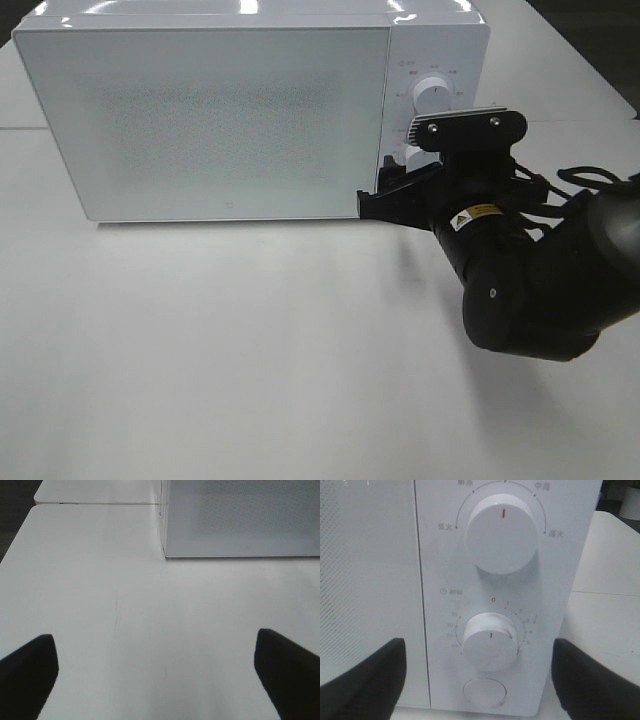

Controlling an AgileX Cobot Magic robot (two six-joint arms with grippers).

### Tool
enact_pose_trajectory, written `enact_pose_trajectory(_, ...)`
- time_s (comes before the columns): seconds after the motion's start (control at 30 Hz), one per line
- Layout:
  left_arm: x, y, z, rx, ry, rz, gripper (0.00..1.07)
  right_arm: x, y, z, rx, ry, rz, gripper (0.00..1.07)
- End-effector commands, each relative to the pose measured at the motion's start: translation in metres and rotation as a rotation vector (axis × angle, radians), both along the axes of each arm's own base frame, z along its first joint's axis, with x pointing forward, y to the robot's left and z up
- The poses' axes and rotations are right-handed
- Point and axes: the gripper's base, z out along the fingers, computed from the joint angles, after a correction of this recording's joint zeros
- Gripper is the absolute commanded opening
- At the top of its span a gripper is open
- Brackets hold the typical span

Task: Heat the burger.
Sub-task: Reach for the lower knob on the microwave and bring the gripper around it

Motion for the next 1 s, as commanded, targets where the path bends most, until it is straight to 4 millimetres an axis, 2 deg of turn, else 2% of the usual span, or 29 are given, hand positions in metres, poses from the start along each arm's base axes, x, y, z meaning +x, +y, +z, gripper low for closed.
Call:
enact_pose_trajectory(0.03, -0.003, -0.001, 0.000, -0.010, -0.029, -0.002, 1.01, 0.011, 0.004, 0.000, -0.004, -0.012, 0.014, 0.76)
enact_pose_trajectory(0.5, -0.003, -0.001, 0.000, -0.010, -0.029, -0.002, 1.01, 0.037, 0.008, -0.016, -0.004, -0.019, -0.004, 0.76)
enact_pose_trajectory(1.0, -0.003, -0.001, 0.000, -0.010, -0.029, -0.002, 1.01, 0.044, 0.008, -0.011, 0.008, -0.056, -0.024, 0.74)
